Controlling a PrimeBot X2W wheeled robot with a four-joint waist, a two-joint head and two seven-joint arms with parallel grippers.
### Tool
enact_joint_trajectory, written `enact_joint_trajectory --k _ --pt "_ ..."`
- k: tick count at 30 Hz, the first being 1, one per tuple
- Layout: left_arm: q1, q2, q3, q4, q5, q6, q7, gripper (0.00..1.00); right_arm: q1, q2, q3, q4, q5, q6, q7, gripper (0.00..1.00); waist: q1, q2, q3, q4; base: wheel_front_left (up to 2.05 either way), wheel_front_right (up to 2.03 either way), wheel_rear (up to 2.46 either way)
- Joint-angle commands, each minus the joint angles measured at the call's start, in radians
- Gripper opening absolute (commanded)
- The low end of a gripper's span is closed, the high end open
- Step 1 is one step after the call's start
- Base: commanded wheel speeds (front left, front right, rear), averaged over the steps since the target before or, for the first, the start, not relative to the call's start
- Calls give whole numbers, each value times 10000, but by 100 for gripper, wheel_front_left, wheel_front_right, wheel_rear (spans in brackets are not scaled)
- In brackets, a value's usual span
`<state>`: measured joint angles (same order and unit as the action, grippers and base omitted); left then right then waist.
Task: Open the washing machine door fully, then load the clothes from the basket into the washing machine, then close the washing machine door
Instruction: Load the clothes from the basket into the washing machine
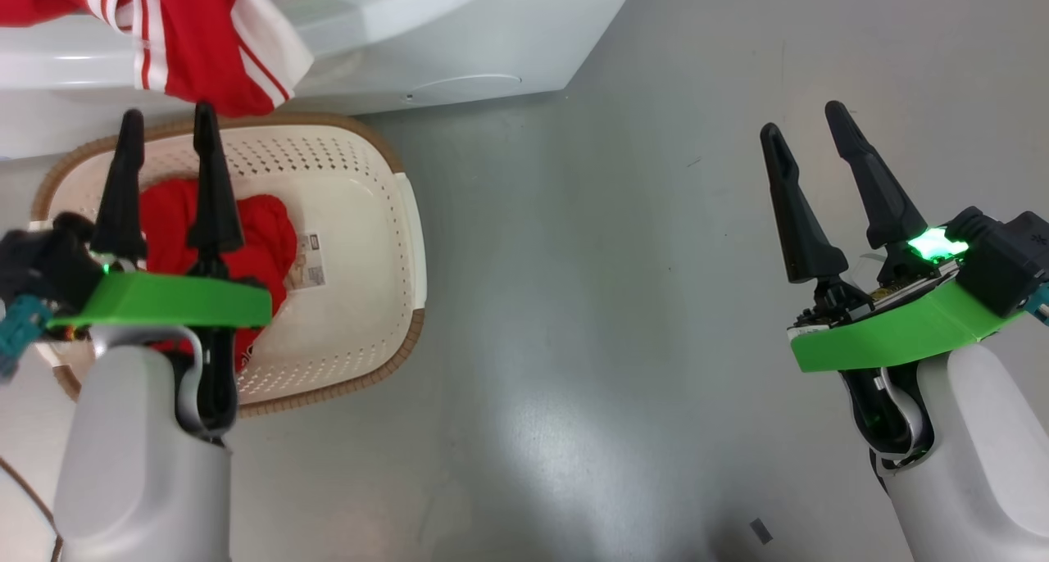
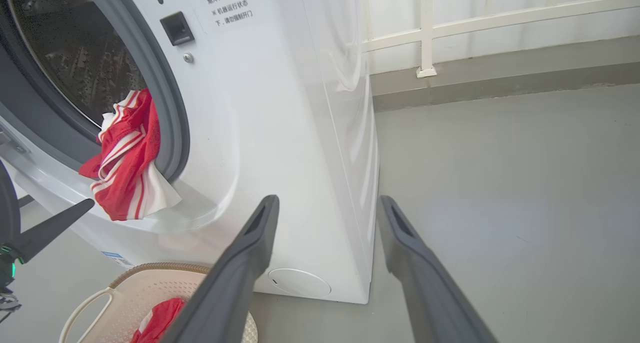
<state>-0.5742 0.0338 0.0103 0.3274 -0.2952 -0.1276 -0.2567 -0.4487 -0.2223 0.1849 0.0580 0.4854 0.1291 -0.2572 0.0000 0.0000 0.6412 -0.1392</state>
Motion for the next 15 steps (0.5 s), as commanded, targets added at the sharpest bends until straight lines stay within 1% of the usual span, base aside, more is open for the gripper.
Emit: enact_joint_trajectory --k 1,5,10,15 --pt "-188 217 163 -29 -244 -26 -51 100 426 35 200 -202 8 16 -46 100 0 0 19 -25 0 0 0" --pt "-674 236 -215 777 -940 -28 55 100 402 55 167 -219 18 16 -46 100 0 0 93 -50 0 0 0" --pt "-1560 257 -326 1765 -1698 -29 255 100 331 92 136 -258 18 16 -46 100 0 0 235 -81 0 0 0" --pt "-2464 448 -659 2543 -2625 -29 343 100 248 136 109 -281 19 16 -46 100 0 0 382 -145 0 0 0"
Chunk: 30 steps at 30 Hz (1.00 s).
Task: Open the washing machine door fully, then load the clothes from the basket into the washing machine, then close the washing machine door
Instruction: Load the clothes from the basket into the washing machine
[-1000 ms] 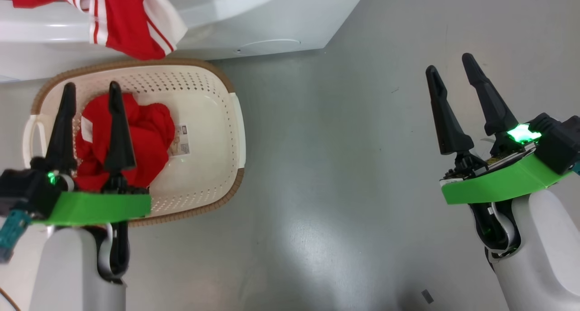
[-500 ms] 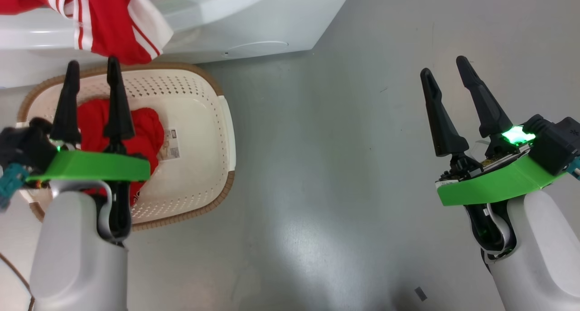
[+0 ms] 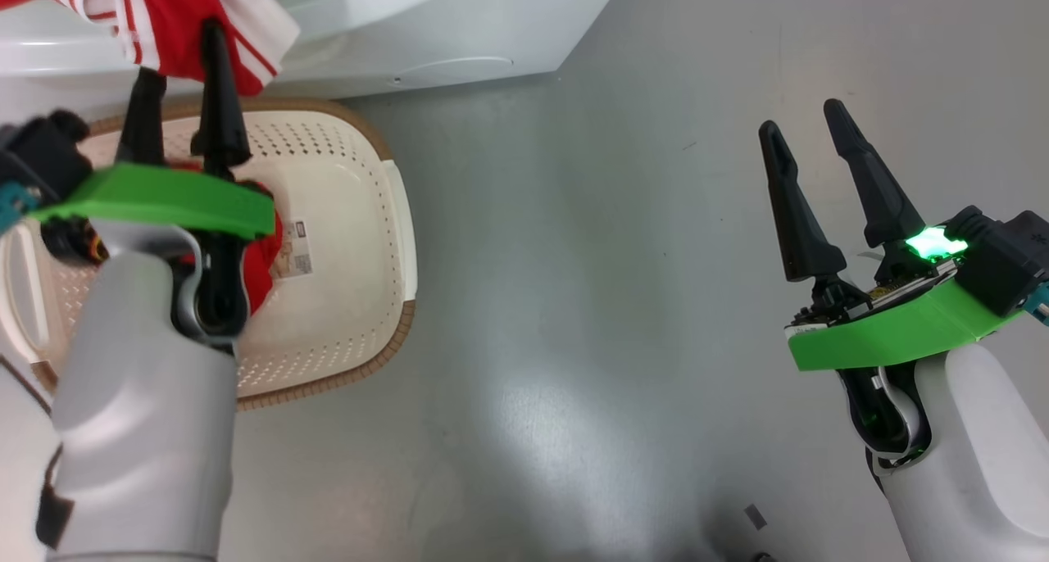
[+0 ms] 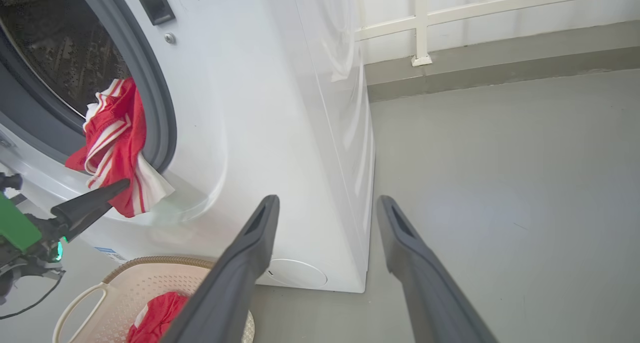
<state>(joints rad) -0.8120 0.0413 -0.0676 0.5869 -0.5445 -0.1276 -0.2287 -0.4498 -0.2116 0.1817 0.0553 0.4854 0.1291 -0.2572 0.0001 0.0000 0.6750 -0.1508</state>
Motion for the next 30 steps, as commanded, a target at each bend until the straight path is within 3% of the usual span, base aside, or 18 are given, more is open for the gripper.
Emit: enact_joint_trajectory --k 1,8,9,11,21,30 --pt "-246 420 34 115 -294 -29 109 100 251 37 139 -252 20 16 -46 100 -1 0 67 -40 0 0 0" --pt "-1223 828 -427 1311 -855 -30 99 100 183 96 175 -216 26 16 -46 100 -1 0 150 -132 0 0 0" --pt "-1321 866 -482 1420 -925 -30 59 82 178 101 175 -210 29 16 -46 100 -1 0 150 -145 0 0 0" --pt "-1442 942 -628 1540 -989 -30 -45 0 186 100 157 -203 31 16 -46 100 -1 0 143 -149 0 0 0" --pt "-1278 1329 -1053 1355 -711 -21 -312 0 249 109 104 -182 8 16 -46 100 -1 0 60 -20 0 0 0" --pt "-737 1699 -1043 -571 620 785 -307 0 380 21 87 -171 -1 16 -46 100 -1 0 -2 201 0 0 0"
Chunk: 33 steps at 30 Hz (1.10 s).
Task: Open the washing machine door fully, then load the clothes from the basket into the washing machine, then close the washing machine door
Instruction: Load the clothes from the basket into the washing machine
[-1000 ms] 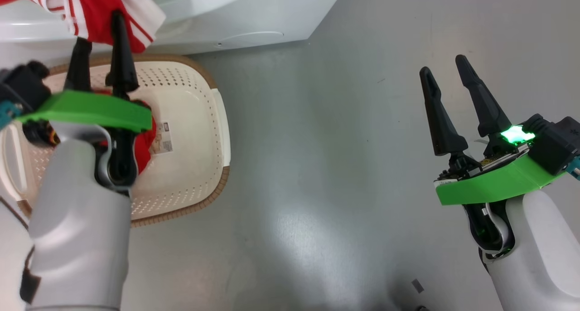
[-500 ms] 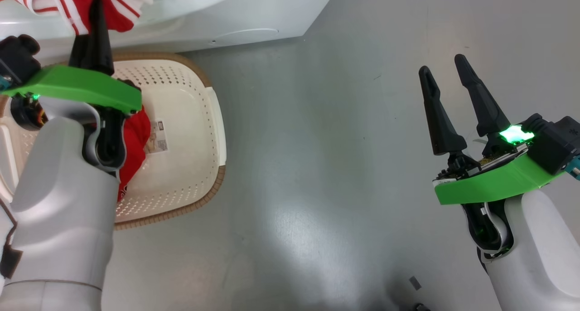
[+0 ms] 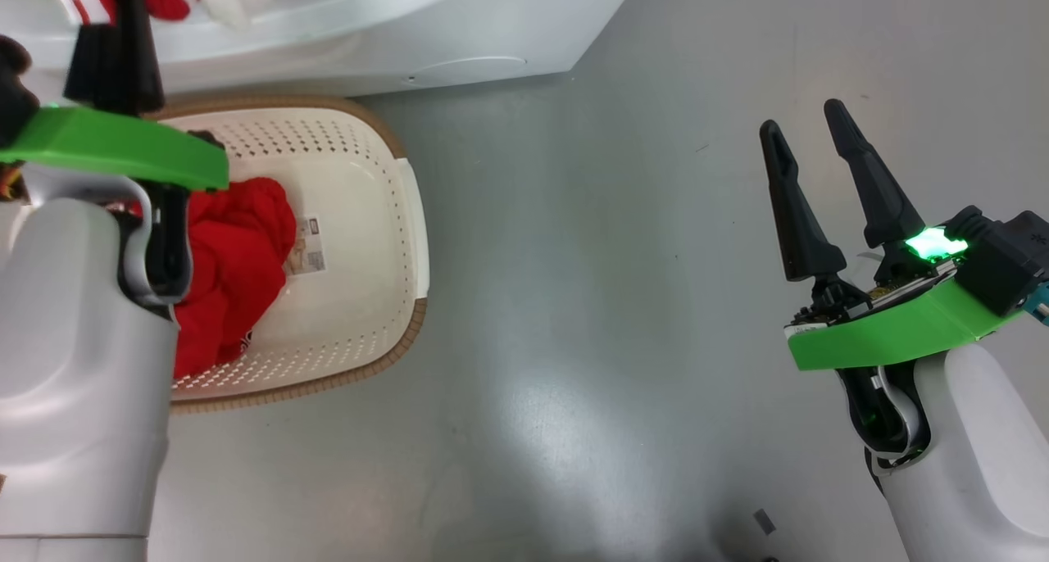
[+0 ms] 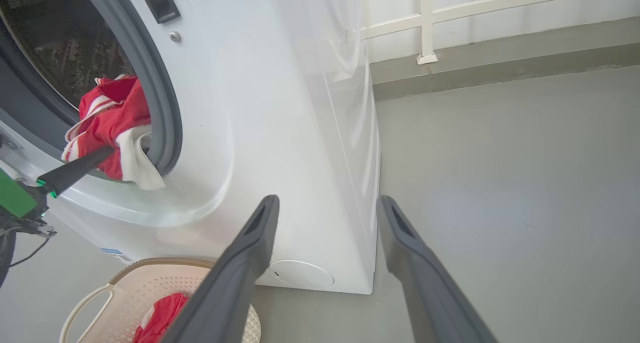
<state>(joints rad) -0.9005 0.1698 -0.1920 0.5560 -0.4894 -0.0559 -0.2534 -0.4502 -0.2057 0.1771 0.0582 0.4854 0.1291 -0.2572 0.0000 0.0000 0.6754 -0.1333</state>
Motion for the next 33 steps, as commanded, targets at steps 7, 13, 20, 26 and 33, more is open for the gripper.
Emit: enact_joint_trajectory --k 7,13,20,26,33 --pt "-862 816 29 -509 377 445 983 0 278 -53 236 -225 24 16 -46 100 0 0 192 -53 0 0 0" --pt "-3010 1261 -424 1163 1069 588 1778 0 106 79 254 -254 54 16 -46 100 0 0 648 -571 0 0 0" --pt "-5273 1419 -1089 3052 1946 531 1391 0 -44 275 260 -312 73 16 -46 100 0 0 1098 -1090 0 0 0" --pt "-6119 1318 -1300 4293 2224 798 1151 71 -36 339 232 -287 59 16 -46 100 0 0 1123 -1206 0 0 0" --pt "-6205 640 -1079 5429 1720 978 1469 100 113 282 160 -192 -9 16 -46 100 0 0 835 -971 0 0 0"
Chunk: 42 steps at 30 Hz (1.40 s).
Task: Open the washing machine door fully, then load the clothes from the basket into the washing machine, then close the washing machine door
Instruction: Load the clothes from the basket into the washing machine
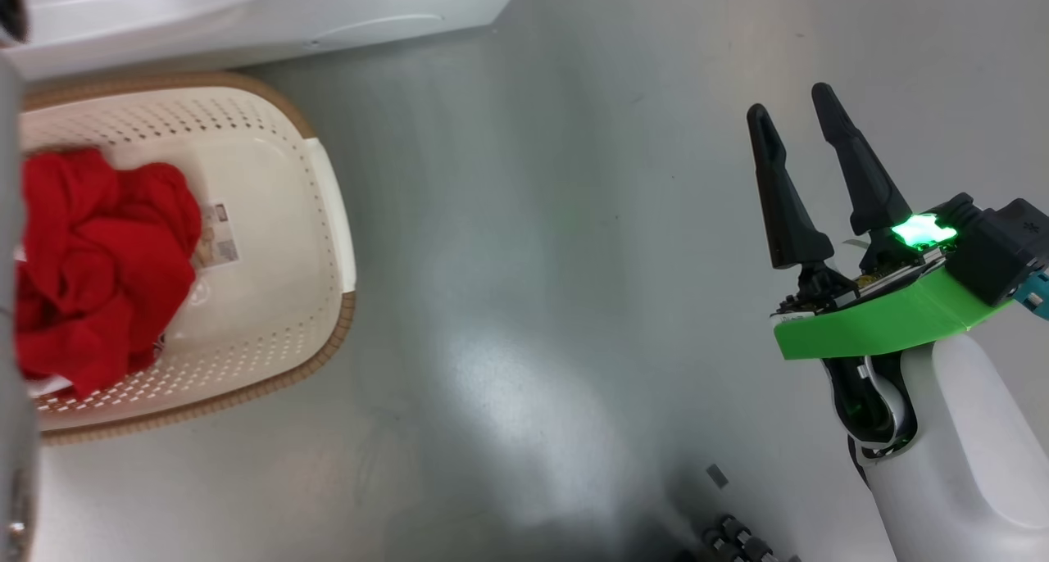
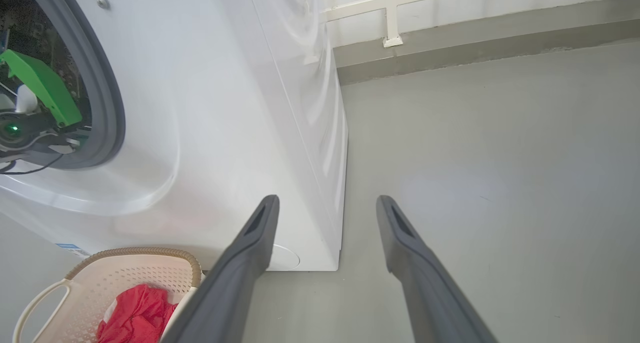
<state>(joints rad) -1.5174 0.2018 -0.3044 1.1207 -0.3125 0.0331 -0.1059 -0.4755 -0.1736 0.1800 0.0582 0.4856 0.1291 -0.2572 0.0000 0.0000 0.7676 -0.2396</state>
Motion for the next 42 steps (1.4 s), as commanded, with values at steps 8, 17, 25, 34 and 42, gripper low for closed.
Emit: enact_joint_trajectory --k 8,17,25,34,42 --pt "745 -242 -142 -508 -141 180 -605 100 495 -179 111 -206 -35 16 -46 100 0 0 -532 459 0 0 0" --pt "2017 -203 -218 -1596 -230 234 -1232 100 654 -245 139 -93 -1 16 -46 100 0 0 -1126 653 0 0 0" --pt "3233 130 -46 -2677 -534 121 -1403 100 794 -291 209 0 34 16 -46 100 0 0 -1580 803 0 0 0" --pt "4796 837 223 -4239 -692 -103 -1536 100 881 -348 172 52 49 16 -46 100 0 0 -1952 964 0 0 0" --pt "6219 1055 521 -5788 -750 7 -1554 100 925 -451 75 17 33 16 -46 100 0 0 -2143 1155 0 0 0"
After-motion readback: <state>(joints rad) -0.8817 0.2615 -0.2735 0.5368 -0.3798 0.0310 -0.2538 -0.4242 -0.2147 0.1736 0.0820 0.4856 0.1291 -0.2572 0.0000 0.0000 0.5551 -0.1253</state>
